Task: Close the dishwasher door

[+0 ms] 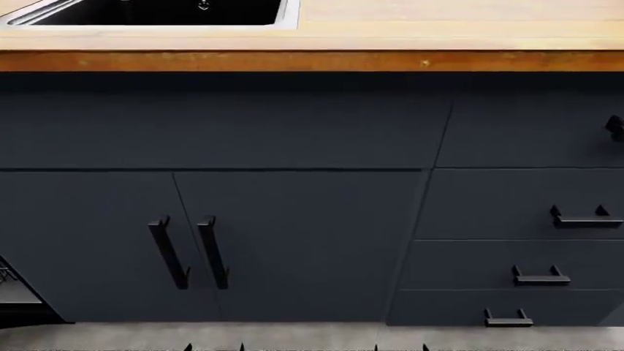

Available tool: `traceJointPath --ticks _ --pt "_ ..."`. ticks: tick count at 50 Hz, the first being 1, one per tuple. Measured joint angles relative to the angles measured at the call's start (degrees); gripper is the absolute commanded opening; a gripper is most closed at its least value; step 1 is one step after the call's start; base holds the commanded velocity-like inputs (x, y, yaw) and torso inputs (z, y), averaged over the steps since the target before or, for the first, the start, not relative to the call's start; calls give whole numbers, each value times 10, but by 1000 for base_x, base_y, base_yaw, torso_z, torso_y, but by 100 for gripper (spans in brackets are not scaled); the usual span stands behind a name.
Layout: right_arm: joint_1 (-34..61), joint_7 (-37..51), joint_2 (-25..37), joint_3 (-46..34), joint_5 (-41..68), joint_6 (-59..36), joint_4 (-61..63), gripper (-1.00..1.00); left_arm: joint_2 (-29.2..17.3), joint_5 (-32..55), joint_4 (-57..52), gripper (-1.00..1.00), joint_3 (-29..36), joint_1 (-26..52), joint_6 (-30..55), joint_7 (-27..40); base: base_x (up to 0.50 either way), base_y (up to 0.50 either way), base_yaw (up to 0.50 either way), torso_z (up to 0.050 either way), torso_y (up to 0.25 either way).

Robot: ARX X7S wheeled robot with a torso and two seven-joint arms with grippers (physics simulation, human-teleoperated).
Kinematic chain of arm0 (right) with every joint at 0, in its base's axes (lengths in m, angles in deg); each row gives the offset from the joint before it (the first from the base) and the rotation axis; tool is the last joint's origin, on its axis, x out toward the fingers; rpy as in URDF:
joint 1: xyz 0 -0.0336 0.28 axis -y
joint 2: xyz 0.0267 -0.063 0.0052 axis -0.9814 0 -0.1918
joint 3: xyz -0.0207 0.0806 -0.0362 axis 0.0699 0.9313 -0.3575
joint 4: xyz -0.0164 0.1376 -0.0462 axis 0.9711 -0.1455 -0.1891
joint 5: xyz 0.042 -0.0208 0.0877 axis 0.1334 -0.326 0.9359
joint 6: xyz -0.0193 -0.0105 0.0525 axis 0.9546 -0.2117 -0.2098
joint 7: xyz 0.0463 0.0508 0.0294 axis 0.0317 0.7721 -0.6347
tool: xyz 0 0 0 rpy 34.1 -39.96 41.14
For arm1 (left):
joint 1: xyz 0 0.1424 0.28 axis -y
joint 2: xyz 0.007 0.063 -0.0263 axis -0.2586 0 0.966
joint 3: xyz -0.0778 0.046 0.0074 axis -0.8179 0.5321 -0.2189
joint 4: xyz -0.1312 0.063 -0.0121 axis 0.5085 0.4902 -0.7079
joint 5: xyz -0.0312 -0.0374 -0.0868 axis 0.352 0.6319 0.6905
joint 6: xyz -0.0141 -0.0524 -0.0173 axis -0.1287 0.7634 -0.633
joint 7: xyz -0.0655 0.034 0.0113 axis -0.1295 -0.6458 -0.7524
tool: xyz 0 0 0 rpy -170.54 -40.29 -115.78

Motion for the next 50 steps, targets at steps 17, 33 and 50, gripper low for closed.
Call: traceJointPath --ticks 17,33,50 --pt "0 -2 0 2 0 0 0 100 0 1 0 100 0 0 0 -1 0 0 0 -50 0" --pt "0 0 0 0 0 0 0 100 0 -1 0 100 -1 0 1 0 0 0 0 -50 0" --pt "0 -1 0 1 0 0 0 100 0 0 0 100 -1 0 1 -1 0 0 0 -50 0"
